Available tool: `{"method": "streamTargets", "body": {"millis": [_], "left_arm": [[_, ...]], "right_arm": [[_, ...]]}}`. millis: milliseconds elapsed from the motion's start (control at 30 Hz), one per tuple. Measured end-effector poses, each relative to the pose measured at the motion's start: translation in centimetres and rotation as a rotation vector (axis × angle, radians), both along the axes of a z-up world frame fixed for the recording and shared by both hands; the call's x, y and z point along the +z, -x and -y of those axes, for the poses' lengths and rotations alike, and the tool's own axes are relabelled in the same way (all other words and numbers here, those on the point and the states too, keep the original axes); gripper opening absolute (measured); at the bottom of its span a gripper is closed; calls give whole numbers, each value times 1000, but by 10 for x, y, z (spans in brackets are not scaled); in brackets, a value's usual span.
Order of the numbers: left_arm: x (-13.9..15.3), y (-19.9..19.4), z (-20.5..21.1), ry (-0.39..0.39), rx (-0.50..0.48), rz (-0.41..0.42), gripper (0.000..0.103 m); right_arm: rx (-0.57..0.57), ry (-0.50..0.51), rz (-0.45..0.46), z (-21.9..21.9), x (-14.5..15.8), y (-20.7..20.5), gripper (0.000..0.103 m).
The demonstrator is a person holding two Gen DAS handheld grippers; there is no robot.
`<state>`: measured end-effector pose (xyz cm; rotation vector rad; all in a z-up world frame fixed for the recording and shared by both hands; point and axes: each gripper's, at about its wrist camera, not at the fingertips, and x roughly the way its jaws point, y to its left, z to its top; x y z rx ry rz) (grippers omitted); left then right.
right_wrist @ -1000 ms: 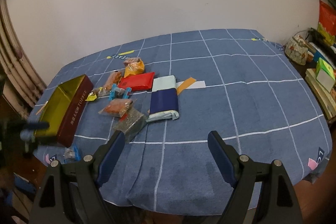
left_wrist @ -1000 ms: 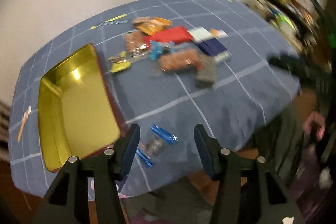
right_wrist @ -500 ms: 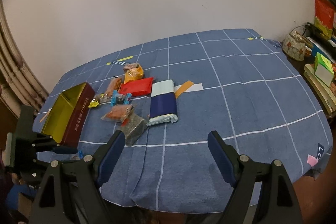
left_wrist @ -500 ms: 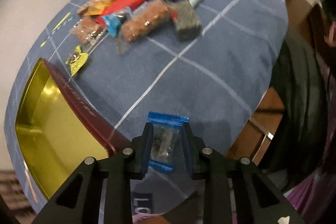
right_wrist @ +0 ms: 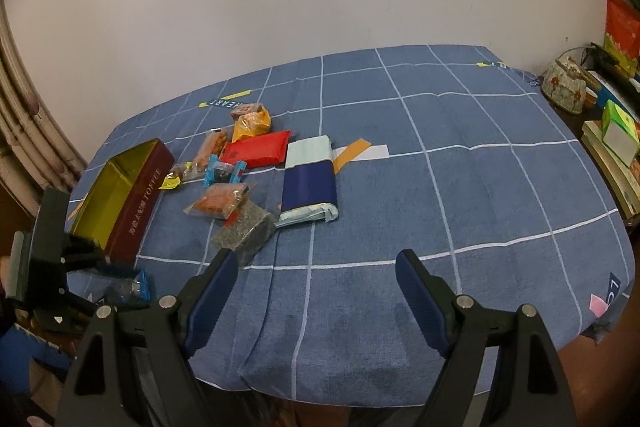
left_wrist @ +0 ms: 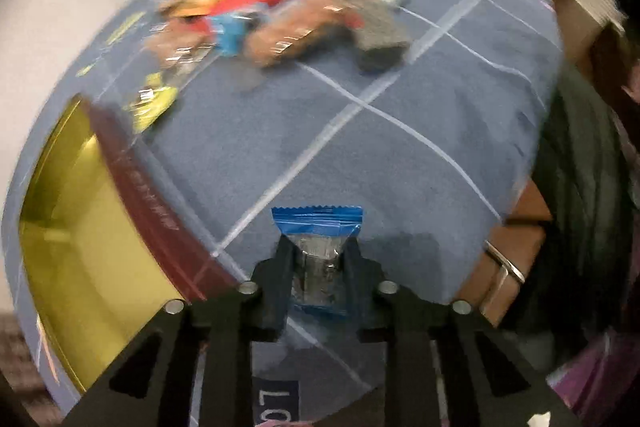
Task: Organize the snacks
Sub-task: 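Carry the candy into the tin with the left gripper while the right grasps a biscuit bag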
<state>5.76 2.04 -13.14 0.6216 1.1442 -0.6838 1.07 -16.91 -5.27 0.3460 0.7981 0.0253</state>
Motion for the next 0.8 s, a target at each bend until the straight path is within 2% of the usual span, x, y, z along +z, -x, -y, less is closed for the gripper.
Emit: {"method": "streamTargets", "body": {"millis": [67, 133, 167, 400, 533, 600, 800], "left_arm": [[1, 2, -2, 19, 90, 33, 20], [3, 3, -5, 90, 189, -19, 20], [6, 7, -4, 116, 218, -14, 20], [66, 33, -1, 270, 330, 71, 20], [98, 24, -8, 287, 389, 126, 20], [111, 16, -21, 302, 440, 122, 20], [124, -8, -62, 319, 585, 130, 20]], "right_arm": [[0, -2, 5, 0, 1, 0, 83], [-4, -6, 15, 1, 3, 2, 83], [-5, -9, 17, 2, 4, 2, 83], [-6, -13, 18, 1, 5, 3, 83], [2, -3, 15, -1, 3, 3, 83], [4, -6, 14, -1, 2, 3, 83], [84, 3, 10, -14, 4, -3, 83]]}}
